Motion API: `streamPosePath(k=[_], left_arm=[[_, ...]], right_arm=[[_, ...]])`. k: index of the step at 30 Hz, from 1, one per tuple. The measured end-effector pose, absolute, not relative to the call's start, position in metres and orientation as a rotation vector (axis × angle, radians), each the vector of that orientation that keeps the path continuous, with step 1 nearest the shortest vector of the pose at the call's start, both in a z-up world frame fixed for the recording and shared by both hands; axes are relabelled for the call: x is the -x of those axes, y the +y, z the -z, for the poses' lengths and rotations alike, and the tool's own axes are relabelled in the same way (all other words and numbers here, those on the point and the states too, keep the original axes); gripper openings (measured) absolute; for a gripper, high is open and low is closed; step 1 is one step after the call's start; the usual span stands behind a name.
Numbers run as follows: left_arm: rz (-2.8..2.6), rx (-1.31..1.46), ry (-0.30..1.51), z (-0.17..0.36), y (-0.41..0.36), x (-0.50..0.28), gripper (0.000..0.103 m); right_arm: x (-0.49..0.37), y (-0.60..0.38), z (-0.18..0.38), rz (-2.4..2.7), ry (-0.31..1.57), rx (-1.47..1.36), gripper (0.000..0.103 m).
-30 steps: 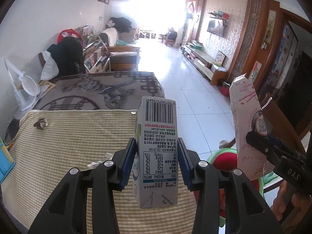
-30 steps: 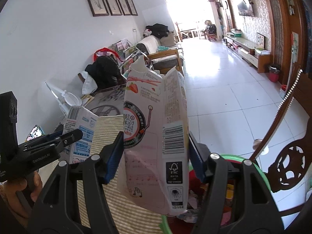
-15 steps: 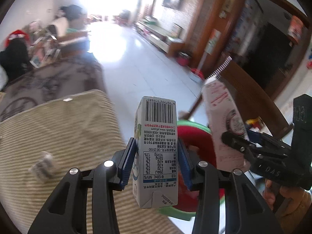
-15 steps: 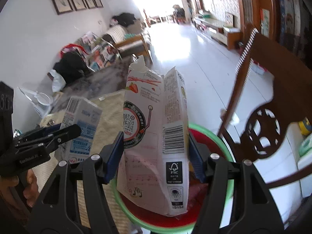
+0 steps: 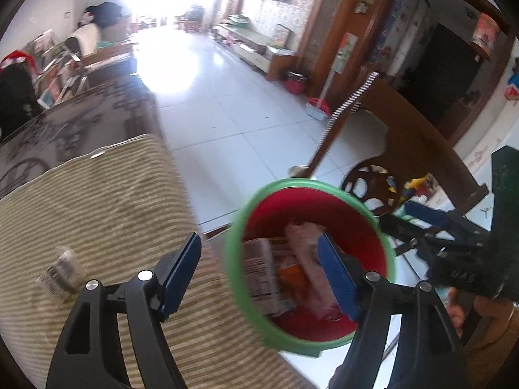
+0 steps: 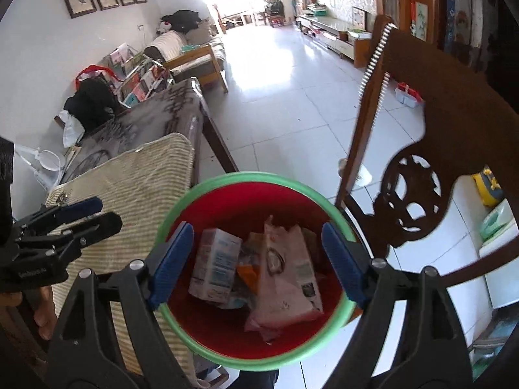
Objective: Collect trash
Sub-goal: 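Reach left tool toward brown cigarette pack while right tool grasps white paper cup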
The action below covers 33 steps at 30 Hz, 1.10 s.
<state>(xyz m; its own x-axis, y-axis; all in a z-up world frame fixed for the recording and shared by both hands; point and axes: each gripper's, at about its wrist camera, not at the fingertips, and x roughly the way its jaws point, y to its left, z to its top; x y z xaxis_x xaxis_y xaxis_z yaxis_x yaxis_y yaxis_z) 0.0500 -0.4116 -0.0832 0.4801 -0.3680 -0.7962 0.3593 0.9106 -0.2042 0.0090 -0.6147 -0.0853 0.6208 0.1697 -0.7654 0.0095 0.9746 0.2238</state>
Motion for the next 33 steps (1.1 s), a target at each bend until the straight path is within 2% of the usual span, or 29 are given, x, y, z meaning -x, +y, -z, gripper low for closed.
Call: streamPosePath(k=[17,25,33], left_arm=[[0.002,0.229,0.976,0.113,-0.176,-0.015,0.071],[-0.045,0.258,0.996,0.127,-0.077,-0.012,0.071],[-0.044,0.235,1.014,0.137,0.001,-0.02,0.071]], right_arm=[[-0.053,-0.404,0.105,-0.439,1.026,-0.114,0.08],[-0.075,-0.323,0.131,-0.419,1.144,-0.26,0.08],[-0.115,-0.257,0.18,-0.254,1.261,-0.383,0.08]])
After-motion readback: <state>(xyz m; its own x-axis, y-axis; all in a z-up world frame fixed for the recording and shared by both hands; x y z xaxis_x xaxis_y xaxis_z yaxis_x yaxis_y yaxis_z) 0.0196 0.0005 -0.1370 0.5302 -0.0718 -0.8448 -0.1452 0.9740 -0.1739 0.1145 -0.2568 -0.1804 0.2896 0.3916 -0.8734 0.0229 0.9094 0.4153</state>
